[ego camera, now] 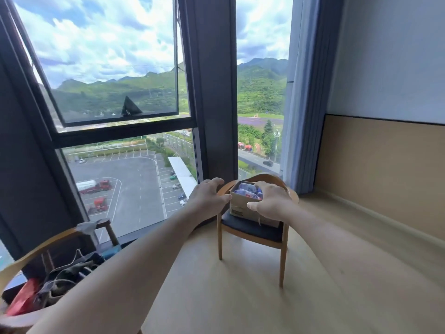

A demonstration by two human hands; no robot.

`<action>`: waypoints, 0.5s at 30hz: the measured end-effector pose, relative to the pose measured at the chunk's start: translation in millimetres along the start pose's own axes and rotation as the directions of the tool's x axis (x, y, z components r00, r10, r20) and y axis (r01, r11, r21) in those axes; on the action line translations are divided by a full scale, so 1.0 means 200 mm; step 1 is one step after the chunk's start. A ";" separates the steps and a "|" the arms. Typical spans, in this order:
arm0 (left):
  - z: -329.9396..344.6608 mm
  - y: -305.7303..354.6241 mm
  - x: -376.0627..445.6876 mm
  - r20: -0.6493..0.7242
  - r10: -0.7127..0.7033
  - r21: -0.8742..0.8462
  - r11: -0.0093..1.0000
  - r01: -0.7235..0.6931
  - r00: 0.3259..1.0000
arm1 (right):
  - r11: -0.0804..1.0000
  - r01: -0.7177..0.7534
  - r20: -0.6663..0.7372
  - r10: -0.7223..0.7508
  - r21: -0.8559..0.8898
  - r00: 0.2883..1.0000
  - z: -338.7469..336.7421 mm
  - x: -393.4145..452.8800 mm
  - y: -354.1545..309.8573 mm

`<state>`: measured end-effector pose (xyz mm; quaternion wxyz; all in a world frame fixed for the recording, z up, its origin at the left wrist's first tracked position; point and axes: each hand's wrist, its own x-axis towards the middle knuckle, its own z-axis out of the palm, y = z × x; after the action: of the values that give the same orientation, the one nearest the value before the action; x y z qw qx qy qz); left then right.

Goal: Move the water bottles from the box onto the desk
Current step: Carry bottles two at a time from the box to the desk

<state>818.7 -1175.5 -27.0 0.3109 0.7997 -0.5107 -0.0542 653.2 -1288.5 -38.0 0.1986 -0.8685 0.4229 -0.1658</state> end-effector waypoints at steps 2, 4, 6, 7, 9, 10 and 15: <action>0.08 -0.04 0.20 0.016 -0.002 0.009 1.000 0.002 1.000 | 1.000 -0.008 0.012 0.008 -0.018 1.000 0.04 0.18 0.04; 0.17 -0.09 0.39 0.047 -0.007 0.007 1.000 0.006 0.999 | 1.000 -0.015 0.026 0.015 -0.017 1.000 0.08 0.36 0.09; 0.26 -0.14 0.58 0.077 0.004 0.001 1.000 -0.004 0.997 | 0.999 -0.038 0.034 0.038 -0.015 0.999 0.13 0.53 0.16; 0.31 -0.17 0.67 0.086 0.014 -0.005 1.000 -0.013 0.996 | 0.998 -0.051 0.035 0.052 -0.024 0.998 0.15 0.61 0.19; 0.40 -0.22 0.87 0.099 0.038 -0.012 0.999 -0.037 0.994 | 0.996 -0.076 0.034 0.078 -0.055 0.996 0.20 0.80 0.26; 0.44 -0.25 0.98 0.106 0.051 -0.009 0.999 -0.050 0.993 | 0.993 -0.089 0.036 0.091 -0.072 0.995 0.22 0.89 0.29; 0.60 -0.41 1.55 0.173 0.099 0.025 0.994 -0.105 0.980 | 0.983 -0.155 0.044 0.160 -0.099 0.986 0.28 1.39 0.39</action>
<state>980.6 -1470.1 -97.1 0.2546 0.7699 -0.5769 -0.0982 790.1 -1543.5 -92.0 0.1803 -0.8448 0.4924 -0.1065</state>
